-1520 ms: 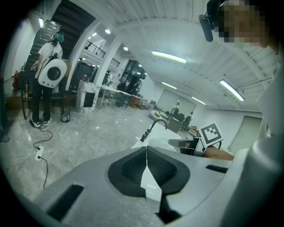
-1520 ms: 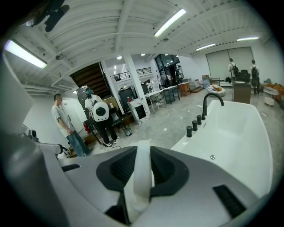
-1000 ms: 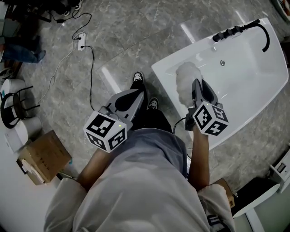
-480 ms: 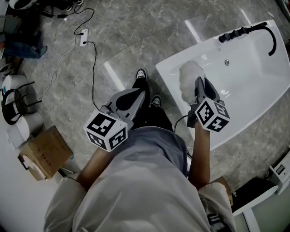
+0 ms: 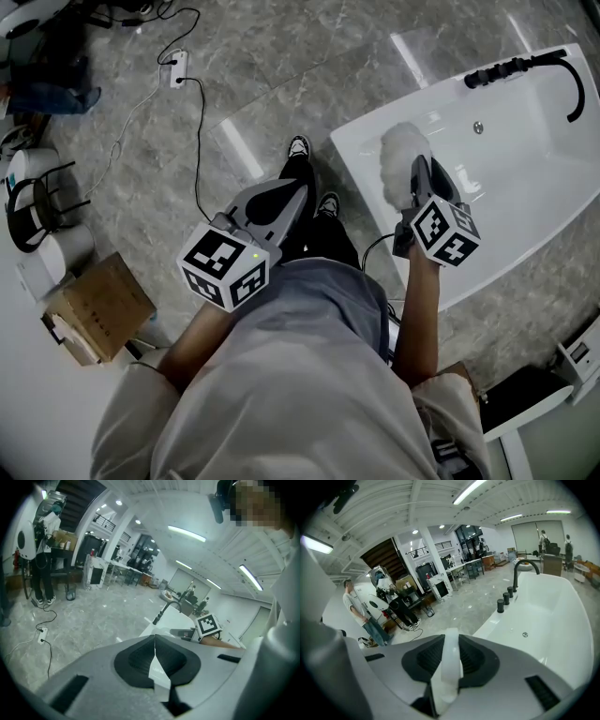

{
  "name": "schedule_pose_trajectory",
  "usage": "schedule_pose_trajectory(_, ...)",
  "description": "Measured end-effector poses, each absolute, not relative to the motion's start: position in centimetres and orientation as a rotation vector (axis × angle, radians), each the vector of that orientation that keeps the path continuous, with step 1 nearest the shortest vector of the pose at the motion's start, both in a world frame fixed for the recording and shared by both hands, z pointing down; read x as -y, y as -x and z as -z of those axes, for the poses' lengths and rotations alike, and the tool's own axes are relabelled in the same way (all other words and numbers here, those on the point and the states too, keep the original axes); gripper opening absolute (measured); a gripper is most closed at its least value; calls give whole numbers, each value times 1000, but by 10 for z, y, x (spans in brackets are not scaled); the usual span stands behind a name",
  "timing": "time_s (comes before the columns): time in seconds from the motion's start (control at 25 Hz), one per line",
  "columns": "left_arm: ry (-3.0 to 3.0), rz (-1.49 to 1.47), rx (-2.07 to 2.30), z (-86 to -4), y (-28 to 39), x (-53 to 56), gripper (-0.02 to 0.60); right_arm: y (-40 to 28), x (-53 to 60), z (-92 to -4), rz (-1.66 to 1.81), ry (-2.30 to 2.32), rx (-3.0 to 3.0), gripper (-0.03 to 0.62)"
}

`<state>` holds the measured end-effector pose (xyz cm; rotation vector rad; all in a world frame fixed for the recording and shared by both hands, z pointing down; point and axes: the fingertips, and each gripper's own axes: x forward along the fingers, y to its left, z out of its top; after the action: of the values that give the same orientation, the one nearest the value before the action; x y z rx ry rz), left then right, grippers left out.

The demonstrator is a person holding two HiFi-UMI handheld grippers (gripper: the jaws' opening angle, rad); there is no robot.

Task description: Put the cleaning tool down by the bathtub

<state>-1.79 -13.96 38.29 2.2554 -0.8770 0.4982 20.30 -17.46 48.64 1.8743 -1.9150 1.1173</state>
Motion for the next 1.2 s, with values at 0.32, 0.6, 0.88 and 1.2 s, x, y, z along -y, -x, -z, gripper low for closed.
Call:
schedule_pose_trajectory(0.32,-2287,-547,846,-386,11,146,9,-204,189,-502,-1124,-1872,1883,84)
schedule_pose_trajectory(0.6,-2256,-538,834,-391,14,151,9,-199,200,-517,-1133,-1848,1864,84)
schedule_pose_trajectory(0.88,-2233,-534,835,-396,20,157,9,-196,213,-535,-1130,-1824,1830,84)
schedule_pose_trajectory(1.2,-2217,-532,842,-399,27,167,9,-196,223,-563,-1141,-1806,1769,84)
